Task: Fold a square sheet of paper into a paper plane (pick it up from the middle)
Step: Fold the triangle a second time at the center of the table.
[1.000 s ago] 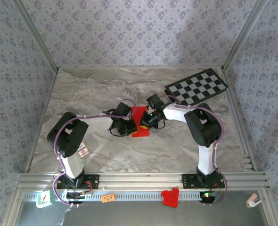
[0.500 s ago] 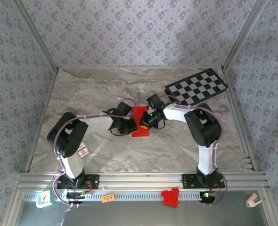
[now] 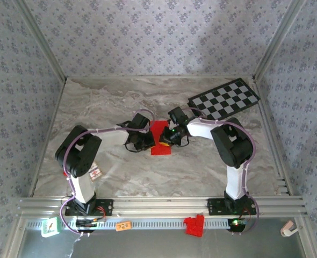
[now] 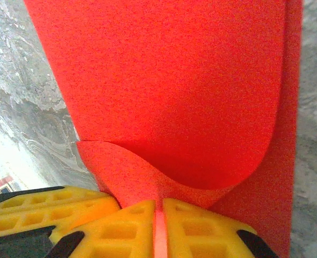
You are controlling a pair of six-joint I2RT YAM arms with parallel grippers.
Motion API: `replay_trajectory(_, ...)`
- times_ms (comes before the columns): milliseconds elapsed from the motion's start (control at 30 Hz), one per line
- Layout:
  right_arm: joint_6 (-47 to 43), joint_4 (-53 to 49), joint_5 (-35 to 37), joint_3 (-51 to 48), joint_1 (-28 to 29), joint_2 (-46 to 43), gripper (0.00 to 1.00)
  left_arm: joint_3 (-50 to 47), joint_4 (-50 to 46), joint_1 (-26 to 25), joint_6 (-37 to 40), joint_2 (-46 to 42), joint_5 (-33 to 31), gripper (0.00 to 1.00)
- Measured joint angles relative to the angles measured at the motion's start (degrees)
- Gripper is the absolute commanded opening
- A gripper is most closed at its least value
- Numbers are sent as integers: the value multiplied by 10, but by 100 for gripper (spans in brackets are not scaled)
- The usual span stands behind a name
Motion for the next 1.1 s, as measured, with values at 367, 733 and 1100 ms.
replay_trajectory(367, -72, -84, 127, 29, -6, -54, 42, 11, -19, 0, 2, 4, 0, 8)
replay_trajectory(733, -140, -171, 184, 116, 7, 1, 47, 21, -31, 0, 5, 9, 1, 10)
replay_trajectory(1100, -162, -221, 206, 147, 17, 38, 43, 23, -35, 0, 6, 10, 2, 11)
